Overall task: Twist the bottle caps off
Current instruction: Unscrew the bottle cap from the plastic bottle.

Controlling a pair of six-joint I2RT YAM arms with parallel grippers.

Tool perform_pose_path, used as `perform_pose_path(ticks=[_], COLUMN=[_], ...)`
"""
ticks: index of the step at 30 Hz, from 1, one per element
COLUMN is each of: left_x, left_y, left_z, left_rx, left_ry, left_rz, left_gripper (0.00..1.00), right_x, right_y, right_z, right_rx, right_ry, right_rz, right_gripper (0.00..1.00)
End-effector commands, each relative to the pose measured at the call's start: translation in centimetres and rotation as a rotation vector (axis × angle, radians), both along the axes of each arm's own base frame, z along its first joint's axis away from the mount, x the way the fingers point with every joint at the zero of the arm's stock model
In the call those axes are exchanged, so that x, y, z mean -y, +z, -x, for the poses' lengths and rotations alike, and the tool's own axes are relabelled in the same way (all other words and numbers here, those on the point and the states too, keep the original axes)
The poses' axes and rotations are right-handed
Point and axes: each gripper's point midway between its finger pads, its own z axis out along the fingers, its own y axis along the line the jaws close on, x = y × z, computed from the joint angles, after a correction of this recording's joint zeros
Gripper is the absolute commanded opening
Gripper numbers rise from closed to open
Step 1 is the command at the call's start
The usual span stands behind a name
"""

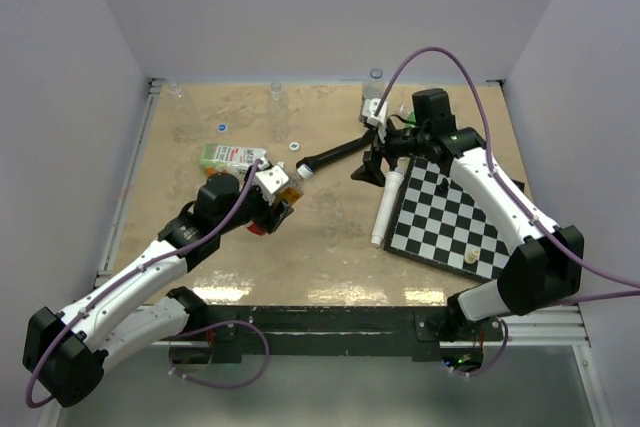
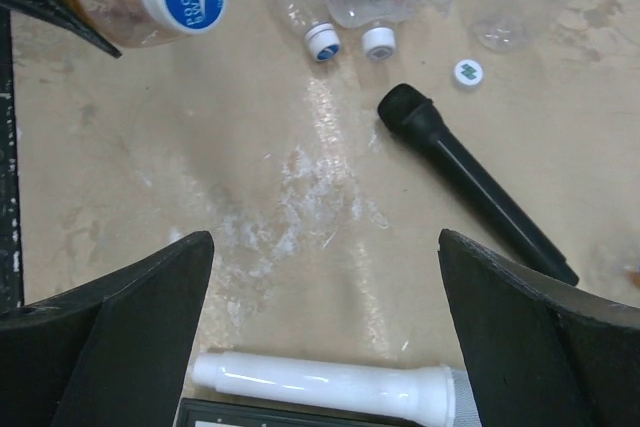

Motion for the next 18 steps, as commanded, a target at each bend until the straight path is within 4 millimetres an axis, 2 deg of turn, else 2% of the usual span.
perform_pose_path(ticks=[1, 18], left_x=[0.2, 0.6], left_y=[1.4, 1.2], left_z=[-0.5, -0.3], left_rx=[0.064, 0.058], left_ry=[-0.002, -0.023], left_rz=[0.024, 0.027], left_gripper=[0.0, 0.0], right_x=[-0.9, -1.2], right_y=[3.0, 2.2], right_z=[2.8, 4.1], right_rx=[0.034, -0.068], right_ry=[0.129, 0.186], right_rz=[-0.093, -0.092], right_gripper=[0.98, 0.98])
